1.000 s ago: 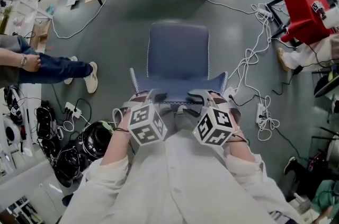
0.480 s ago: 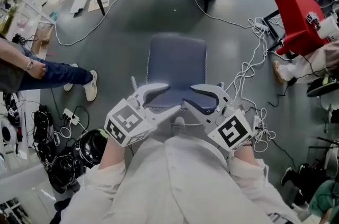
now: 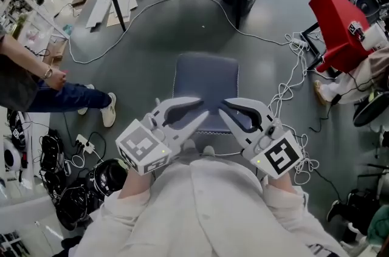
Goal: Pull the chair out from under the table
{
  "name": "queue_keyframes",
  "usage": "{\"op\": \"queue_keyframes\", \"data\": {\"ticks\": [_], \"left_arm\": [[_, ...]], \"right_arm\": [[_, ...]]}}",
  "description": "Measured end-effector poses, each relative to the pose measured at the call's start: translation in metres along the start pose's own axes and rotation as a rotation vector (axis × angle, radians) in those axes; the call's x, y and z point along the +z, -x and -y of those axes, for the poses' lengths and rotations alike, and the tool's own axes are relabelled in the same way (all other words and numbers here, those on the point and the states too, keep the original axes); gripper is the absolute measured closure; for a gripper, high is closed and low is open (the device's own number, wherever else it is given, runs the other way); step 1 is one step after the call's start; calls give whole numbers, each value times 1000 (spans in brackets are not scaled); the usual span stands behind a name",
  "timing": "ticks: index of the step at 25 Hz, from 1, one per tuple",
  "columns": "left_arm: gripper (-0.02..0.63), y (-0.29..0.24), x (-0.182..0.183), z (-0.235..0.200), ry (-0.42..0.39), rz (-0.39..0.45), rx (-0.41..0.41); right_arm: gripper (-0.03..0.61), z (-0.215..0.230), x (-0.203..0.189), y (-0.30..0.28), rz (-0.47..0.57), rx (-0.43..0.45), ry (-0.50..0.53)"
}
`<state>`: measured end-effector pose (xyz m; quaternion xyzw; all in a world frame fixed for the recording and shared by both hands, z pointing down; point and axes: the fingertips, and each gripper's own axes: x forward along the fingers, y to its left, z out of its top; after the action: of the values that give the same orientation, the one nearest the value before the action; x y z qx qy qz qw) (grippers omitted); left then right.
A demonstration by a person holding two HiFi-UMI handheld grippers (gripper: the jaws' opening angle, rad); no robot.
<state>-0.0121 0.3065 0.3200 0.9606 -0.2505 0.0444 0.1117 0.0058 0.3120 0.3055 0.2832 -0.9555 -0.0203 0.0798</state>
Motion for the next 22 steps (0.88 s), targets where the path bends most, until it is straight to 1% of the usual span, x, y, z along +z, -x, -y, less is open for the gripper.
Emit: {"op": "queue_keyframes", "data": {"ticks": [2, 5, 7, 9, 12, 15, 19, 22], "left_arm": [[560, 5, 15, 0, 9, 60, 17], [575, 10, 27, -3, 52, 131, 23], [584, 13, 30, -4, 74, 150, 16], [591, 16, 32, -5, 74, 149, 17], [595, 14, 30, -7, 60, 127, 28], [595, 9, 25, -8, 57, 95, 29], [595, -1, 13, -10, 42, 50, 38], [595, -7, 5, -10, 51, 33, 33]], "right_arm": [[552, 3, 9, 4, 39, -9, -7], [563, 6, 23, 8, 120, 7, -45], [569, 6, 29, 9, 159, 22, -103], [575, 6, 33, 7, 177, 23, -127], [575, 8, 31, 5, 159, 19, -109], [575, 14, 24, 4, 112, 25, -95], [575, 16, 10, 0, 16, 63, -65], [575, 12, 0, -3, -38, 96, -86]]}}
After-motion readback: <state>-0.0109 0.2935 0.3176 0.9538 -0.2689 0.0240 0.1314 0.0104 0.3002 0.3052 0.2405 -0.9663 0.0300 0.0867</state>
